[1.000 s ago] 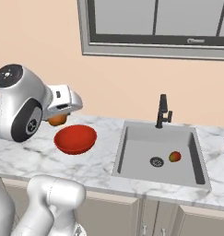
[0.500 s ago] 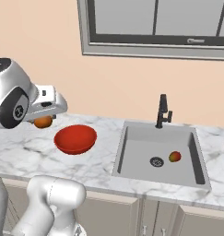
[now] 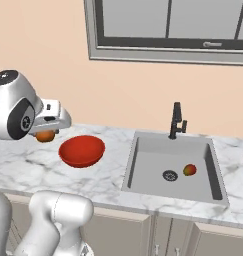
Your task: Pick the tangerines from the cabinet and place them in one bowl. Pick the mango from the sink and place it in the other bowl.
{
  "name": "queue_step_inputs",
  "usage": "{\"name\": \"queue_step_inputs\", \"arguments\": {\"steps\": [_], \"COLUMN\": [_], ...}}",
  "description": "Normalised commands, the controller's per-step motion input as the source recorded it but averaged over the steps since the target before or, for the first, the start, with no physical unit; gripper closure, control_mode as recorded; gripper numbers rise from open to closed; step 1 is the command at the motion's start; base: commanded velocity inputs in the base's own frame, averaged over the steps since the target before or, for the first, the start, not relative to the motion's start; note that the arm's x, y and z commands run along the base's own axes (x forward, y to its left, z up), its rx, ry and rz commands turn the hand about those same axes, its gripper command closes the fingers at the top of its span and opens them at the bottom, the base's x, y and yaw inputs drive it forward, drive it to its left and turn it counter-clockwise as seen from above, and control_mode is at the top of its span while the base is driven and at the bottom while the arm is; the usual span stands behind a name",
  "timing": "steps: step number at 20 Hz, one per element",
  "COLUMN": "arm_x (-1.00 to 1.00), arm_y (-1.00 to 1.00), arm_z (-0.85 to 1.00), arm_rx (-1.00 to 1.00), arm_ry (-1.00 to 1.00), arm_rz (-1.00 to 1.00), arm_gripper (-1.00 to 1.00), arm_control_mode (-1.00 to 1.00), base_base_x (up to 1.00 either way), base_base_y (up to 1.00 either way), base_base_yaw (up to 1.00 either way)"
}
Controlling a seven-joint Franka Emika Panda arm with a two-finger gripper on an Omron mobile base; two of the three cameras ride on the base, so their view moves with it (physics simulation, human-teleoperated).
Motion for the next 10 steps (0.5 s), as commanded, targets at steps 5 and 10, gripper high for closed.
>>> {"name": "queue_step_inputs", "arguments": {"steps": [5, 10], "arm_x": [0.30, 0.22], "arm_y": [0.00, 0.09], "arm_z": [-0.25, -0.38], "arm_rx": [0.05, 0.00], "arm_ry": [-0.03, -0.01], "arm_rz": [-0.06, -0.03], "arm_gripper": [1.00, 1.00], "arm_control_mode": [-1.00, -1.00], "base_base_x": [0.00, 0.00], "base_base_y": [0.00, 0.00], "base_base_yaw": [0.00, 0.00]}}
